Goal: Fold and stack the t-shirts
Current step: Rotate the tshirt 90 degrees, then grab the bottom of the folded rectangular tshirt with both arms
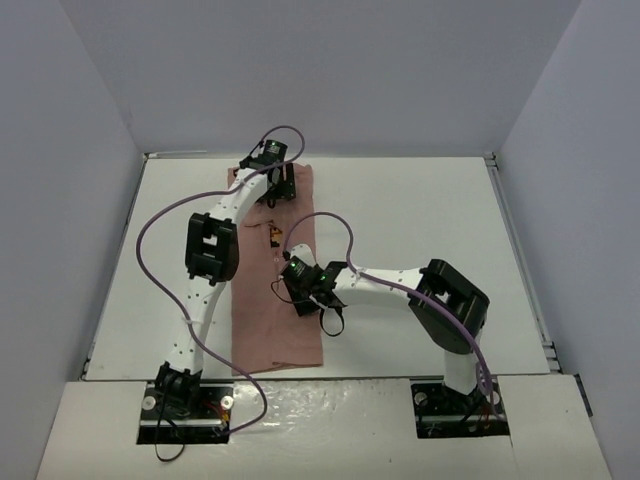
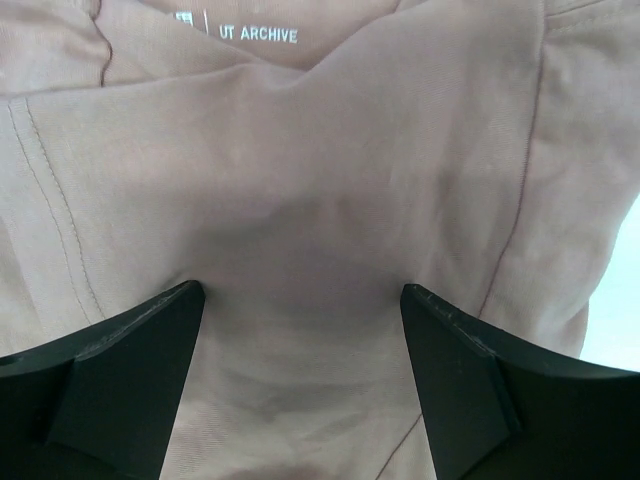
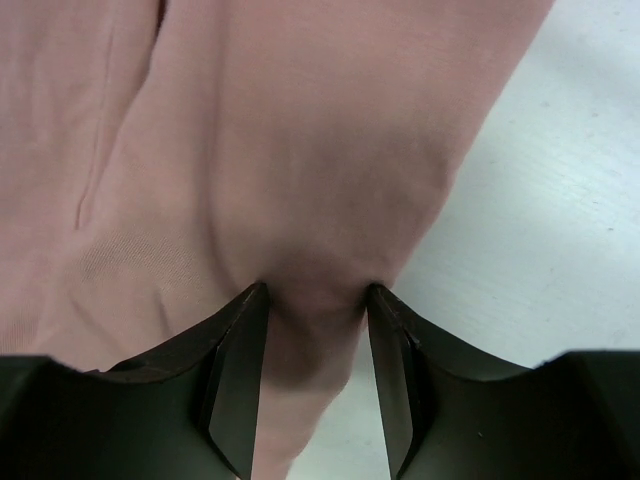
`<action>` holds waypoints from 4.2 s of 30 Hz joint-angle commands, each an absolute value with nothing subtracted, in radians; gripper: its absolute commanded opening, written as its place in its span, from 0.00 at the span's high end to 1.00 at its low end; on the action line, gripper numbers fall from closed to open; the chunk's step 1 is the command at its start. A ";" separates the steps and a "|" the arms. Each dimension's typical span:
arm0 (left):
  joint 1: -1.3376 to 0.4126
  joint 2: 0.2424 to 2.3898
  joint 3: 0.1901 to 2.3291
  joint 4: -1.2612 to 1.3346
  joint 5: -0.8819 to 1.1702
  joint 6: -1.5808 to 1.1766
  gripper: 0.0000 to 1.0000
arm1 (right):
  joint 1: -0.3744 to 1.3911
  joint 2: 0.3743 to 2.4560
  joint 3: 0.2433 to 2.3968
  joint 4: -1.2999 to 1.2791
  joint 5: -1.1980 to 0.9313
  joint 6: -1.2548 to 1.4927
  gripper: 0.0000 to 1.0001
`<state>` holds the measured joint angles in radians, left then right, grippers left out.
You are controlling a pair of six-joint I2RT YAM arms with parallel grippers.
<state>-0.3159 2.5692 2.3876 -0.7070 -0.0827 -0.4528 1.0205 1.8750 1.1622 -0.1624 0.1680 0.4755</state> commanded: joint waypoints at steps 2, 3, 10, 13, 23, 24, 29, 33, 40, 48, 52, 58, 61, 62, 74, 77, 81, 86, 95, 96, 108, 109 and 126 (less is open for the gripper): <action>-0.302 2.382 2.406 -0.709 -0.072 -0.405 0.23 | 0.907 1.735 1.149 -0.218 0.226 0.473 0.58; -0.302 2.313 2.375 -0.709 -0.073 -0.406 0.22 | 0.883 1.703 1.134 -0.220 0.224 0.467 0.58; -0.303 1.775 1.853 -0.714 -0.042 -0.477 0.22 | 0.830 1.468 1.034 -0.258 0.178 0.474 0.46; -0.304 1.510 1.522 -0.723 -0.004 -0.536 0.22 | 0.843 1.412 0.948 -0.255 0.145 0.523 0.45; -0.323 1.034 0.826 -0.761 0.135 -0.761 0.22 | 1.025 1.540 0.949 -0.213 0.199 0.584 0.45; -0.326 1.023 0.804 -0.759 0.136 -0.773 0.22 | 1.037 1.566 0.960 -0.209 0.204 0.596 0.45; -0.329 1.021 0.730 -0.750 0.108 -0.783 0.22 | 1.098 1.668 1.012 -0.191 0.243 0.641 0.45; -0.331 1.067 0.671 -0.681 0.098 -0.795 0.22 | 1.118 1.758 1.034 -0.181 0.267 0.663 0.45; -0.337 1.296 0.647 -0.566 0.051 -0.805 0.22 | 1.097 1.812 0.995 -0.173 0.352 0.664 0.46; -0.344 1.581 0.809 -0.531 -0.015 -0.757 0.28 | 1.005 1.775 0.938 -0.175 0.366 0.616 0.46; -0.335 1.688 0.933 -0.541 -0.051 -0.717 0.30 | 0.926 1.761 0.916 -0.173 0.377 0.579 0.46; -0.339 1.657 1.073 -0.611 -0.056 -0.692 0.30 | 0.894 1.674 0.962 -0.188 0.316 0.516 0.46; -0.344 1.525 1.073 -0.657 -0.017 -0.699 0.26 | 0.894 1.618 0.969 -0.209 0.267 0.537 0.46; -0.347 1.483 1.064 -0.669 0.000 -0.705 0.25 | 0.894 1.594 0.964 -0.210 0.251 0.551 0.46; -0.516 1.180 0.736 -0.666 0.156 -0.922 0.24 | 0.965 1.482 0.848 -0.213 0.159 0.796 0.46; -0.547 1.178 0.690 -0.639 0.159 -0.958 0.24 | 0.990 1.517 0.850 -0.212 0.156 0.833 0.46; -0.568 1.215 0.657 -0.602 0.150 -0.974 0.25 | 1.010 1.545 0.833 -0.210 0.167 0.891 0.46; -0.574 1.259 0.634 -0.549 0.135 -0.969 0.28 | 1.011 1.563 0.821 -0.210 0.196 0.902 0.46; -0.574 1.304 0.610 -0.512 0.135 -0.968 0.33 | 1.011 1.612 0.825 -0.201 0.196 0.904 0.47; -0.574 1.299 0.603 -0.512 0.137 -0.968 0.37 | 1.011 1.611 0.823 -0.201 0.195 0.905 0.49; -0.588 1.249 0.550 -0.520 0.176 -0.965 1.00 | 1.056 1.644 0.811 -0.184 0.133 0.878 1.00; -0.591 1.237 0.551 -0.533 0.188 -0.963 1.00 | 1.063 1.636 0.809 -0.186 0.123 0.874 1.00; -0.661 0.721 0.593 -0.993 0.226 -1.092 1.00 | 1.112 1.349 0.821 -0.489 0.090 0.867 1.00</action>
